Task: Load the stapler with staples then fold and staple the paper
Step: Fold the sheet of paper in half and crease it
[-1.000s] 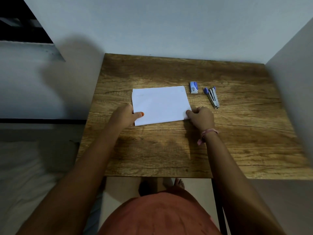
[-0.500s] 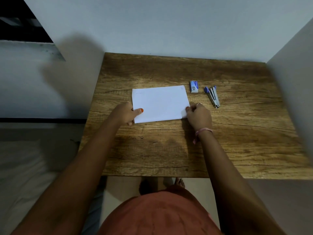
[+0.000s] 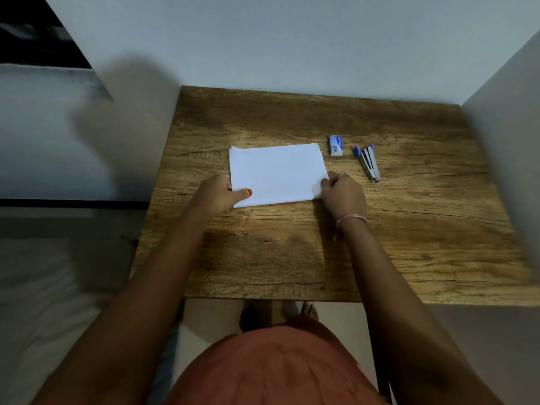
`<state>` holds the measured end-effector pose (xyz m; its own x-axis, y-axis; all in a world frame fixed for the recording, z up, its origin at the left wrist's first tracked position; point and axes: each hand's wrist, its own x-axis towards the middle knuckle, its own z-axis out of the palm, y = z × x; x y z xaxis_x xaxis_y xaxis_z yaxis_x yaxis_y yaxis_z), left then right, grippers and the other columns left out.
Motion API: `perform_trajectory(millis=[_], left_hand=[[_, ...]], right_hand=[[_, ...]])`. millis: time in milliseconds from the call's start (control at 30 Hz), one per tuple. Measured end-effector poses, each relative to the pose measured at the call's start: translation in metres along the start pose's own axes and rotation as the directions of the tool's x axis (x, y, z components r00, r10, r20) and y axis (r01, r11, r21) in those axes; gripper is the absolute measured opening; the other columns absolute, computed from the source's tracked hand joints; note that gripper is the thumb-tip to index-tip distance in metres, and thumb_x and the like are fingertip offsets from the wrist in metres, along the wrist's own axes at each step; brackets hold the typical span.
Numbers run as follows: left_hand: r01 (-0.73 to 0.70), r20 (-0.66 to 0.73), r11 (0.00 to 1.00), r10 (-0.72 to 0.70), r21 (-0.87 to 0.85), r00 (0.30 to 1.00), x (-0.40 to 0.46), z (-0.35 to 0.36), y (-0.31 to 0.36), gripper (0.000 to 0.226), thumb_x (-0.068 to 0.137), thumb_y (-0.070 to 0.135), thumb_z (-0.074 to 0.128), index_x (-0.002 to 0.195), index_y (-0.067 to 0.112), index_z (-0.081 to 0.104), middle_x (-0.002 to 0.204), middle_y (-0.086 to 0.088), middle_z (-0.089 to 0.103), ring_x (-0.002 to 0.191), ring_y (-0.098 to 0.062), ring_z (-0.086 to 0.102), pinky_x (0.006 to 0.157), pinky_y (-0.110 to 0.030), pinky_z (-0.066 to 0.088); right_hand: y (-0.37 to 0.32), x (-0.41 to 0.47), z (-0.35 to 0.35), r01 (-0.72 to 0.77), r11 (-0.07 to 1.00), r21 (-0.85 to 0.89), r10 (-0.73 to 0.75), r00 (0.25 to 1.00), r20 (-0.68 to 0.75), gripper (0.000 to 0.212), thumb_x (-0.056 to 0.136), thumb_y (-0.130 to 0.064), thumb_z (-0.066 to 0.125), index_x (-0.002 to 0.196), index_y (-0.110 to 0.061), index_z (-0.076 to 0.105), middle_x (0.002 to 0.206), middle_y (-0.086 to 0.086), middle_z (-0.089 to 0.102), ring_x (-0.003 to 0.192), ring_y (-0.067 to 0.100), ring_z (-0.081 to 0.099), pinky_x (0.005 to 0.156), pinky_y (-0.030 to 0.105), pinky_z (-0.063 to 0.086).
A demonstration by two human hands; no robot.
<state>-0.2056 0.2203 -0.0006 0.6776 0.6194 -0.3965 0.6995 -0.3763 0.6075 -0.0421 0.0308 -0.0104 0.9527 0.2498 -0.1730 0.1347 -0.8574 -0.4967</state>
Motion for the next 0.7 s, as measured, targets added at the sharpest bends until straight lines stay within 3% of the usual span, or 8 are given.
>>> perform_trajectory(millis=[200, 433, 533, 700], left_hand=[[0.019, -0.023, 0.999, -0.018, 0.027, 1.000, 0.000, 0.002, 0.002, 0.036, 0.081, 0.045, 0.069, 0.089, 0.012, 0.058, 0.078, -0.002, 0.063, 0.067, -0.014, 0.059, 0.052, -0.024, 0.040], [0.044, -0.056, 0.995, -0.039, 0.086, 0.998, -0.005, 0.007, 0.008, 0.030, 0.084, 0.038, 0.068, 0.077, 0.012, 0.055, 0.062, 0.002, 0.050, 0.057, -0.010, 0.049, 0.047, -0.025, 0.028], [0.060, -0.065, 0.994, -0.054, 0.092, 0.996, -0.008, 0.010, 0.009, 0.033, 0.083, 0.039, 0.068, 0.075, 0.010, 0.057, 0.069, -0.005, 0.057, 0.057, -0.012, 0.051, 0.046, -0.025, 0.026], [0.075, -0.051, 0.994, -0.071, 0.074, 0.996, -0.012, 0.015, 0.009, 0.042, 0.081, 0.040, 0.070, 0.083, -0.001, 0.063, 0.080, -0.009, 0.061, 0.073, -0.022, 0.061, 0.047, -0.026, 0.026]], right_hand=[[-0.004, -0.001, 0.002, -0.015, 0.998, -0.068, 0.015, 1.000, -0.006, 0.033, 0.092, -0.036, 0.048, 0.108, -0.010, 0.062, 0.105, 0.011, 0.067, 0.096, 0.028, 0.063, 0.085, 0.043, 0.052], [-0.004, 0.004, 0.001, -0.014, 0.993, -0.121, 0.011, 1.000, -0.023, 0.034, 0.092, -0.035, 0.047, 0.106, -0.008, 0.062, 0.103, 0.012, 0.068, 0.094, 0.029, 0.063, 0.081, 0.040, 0.052], [-0.005, 0.008, 0.002, -0.029, 0.995, -0.098, 0.028, 0.999, -0.016, 0.034, 0.093, -0.032, 0.048, 0.108, -0.005, 0.062, 0.106, 0.013, 0.067, 0.097, 0.030, 0.062, 0.084, 0.040, 0.051], [-0.003, 0.012, 0.003, -0.007, 0.999, -0.051, 0.006, 1.000, -0.021, 0.031, 0.093, -0.024, 0.049, 0.104, 0.003, 0.059, 0.111, 0.022, 0.064, 0.103, 0.037, 0.059, 0.078, 0.034, 0.043]])
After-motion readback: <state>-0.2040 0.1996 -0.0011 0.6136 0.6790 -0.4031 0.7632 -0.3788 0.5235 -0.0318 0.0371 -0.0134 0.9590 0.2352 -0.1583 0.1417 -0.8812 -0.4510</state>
